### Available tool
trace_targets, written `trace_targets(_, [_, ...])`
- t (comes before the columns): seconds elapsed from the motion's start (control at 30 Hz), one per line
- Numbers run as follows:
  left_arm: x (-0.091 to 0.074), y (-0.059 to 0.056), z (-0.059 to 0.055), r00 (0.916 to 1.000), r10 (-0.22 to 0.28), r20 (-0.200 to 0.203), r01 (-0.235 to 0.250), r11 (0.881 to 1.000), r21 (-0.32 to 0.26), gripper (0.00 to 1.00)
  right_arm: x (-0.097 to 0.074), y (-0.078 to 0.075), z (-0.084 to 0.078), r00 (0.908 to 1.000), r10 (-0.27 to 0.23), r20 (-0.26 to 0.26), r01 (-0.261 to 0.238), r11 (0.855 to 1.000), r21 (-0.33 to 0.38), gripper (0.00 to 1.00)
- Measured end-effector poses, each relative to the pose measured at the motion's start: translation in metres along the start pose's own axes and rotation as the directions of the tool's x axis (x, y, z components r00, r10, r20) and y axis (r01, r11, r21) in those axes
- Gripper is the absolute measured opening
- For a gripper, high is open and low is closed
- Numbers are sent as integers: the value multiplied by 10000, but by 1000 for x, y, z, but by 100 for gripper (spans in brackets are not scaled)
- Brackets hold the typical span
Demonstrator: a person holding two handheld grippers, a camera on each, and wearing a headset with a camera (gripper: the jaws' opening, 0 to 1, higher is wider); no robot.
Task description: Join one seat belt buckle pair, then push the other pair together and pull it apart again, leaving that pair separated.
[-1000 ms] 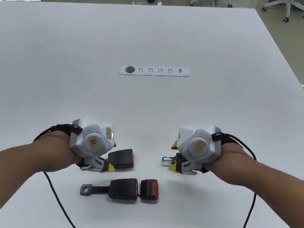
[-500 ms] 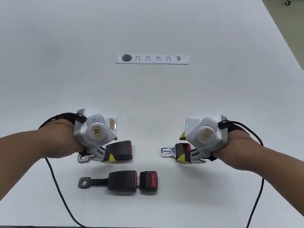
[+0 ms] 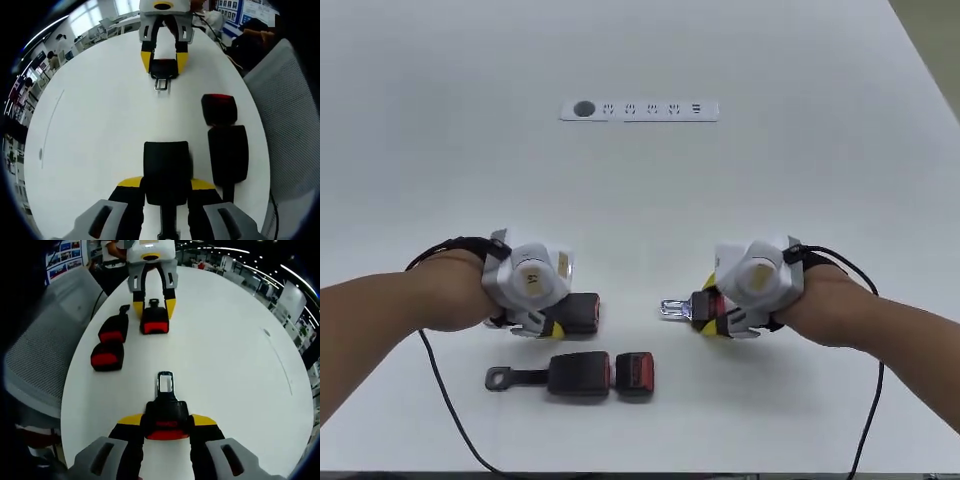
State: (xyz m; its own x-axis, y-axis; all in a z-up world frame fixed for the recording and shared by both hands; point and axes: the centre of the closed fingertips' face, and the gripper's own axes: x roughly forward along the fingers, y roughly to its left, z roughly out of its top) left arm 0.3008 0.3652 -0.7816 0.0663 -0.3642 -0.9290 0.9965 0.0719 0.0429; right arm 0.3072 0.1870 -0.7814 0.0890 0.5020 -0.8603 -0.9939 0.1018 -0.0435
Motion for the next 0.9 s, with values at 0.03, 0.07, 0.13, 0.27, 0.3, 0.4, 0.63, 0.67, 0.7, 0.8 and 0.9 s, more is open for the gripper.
trace_targets(0.03, [0, -1, 0, 10000, -5, 18, 5, 10000, -26, 33, 0, 0, 0, 10000, -1, -29, 1, 10000, -25, 32])
trace_targets(0.07, [0, -1, 1, 10000, -20, 37, 21, 10000, -28, 33, 0, 1, 0, 10000, 4, -54, -5, 10000, -54, 32])
trace_targets(0.13, [0, -2, 2, 10000, -36, 22, 36, 10000, -46, 33, 0, 1, 1, 9999, -5, -100, 4, 10000, -61, 32])
trace_targets(0.27, [-1, -2, 3, 10000, -56, -35, 56, 10000, -45, 33, 0, 2, 3, 9998, -30, -171, 28, 9999, -148, 32])
trace_targets(0.3, [-1, -1, 3, 10000, -54, -42, 54, 10000, -44, 33, 0, 3, 5, 9998, -13, -186, 10, 9999, -159, 32])
trace_targets(0.4, [-1, -2, 2, 10000, -34, -61, 34, 10000, -45, 33, 1, 8, 12, 9998, -32, -176, 28, 9997, -248, 32])
trace_targets(0.63, [-1, -2, 1, 9999, 96, -78, -97, 9999, -76, 33, 10, 14, 31, 10000, 65, -56, -67, 9991, -417, 31])
trace_targets(0.67, [-1, -2, 1, 9999, 100, -96, -101, 9999, -75, 33, 12, 15, 35, 10000, 78, -38, -80, 9990, -442, 31])
trace_targets(0.7, [-1, -2, 1, 9999, 106, -119, -107, 9999, -90, 33, 13, 16, 38, 10000, 94, -6, -94, 9990, -445, 31])
trace_targets(0.8, [-1, -2, 1, 9998, 116, -155, -118, 9999, -107, 33, 21, 18, 48, 9999, 104, 71, -100, 9987, -506, 31])
trace_targets(0.9, [-1, -3, 1, 9997, 110, -220, -112, 9999, -89, 33, 26, 18, 55, 9999, 111, 118, -105, 9987, -493, 31])
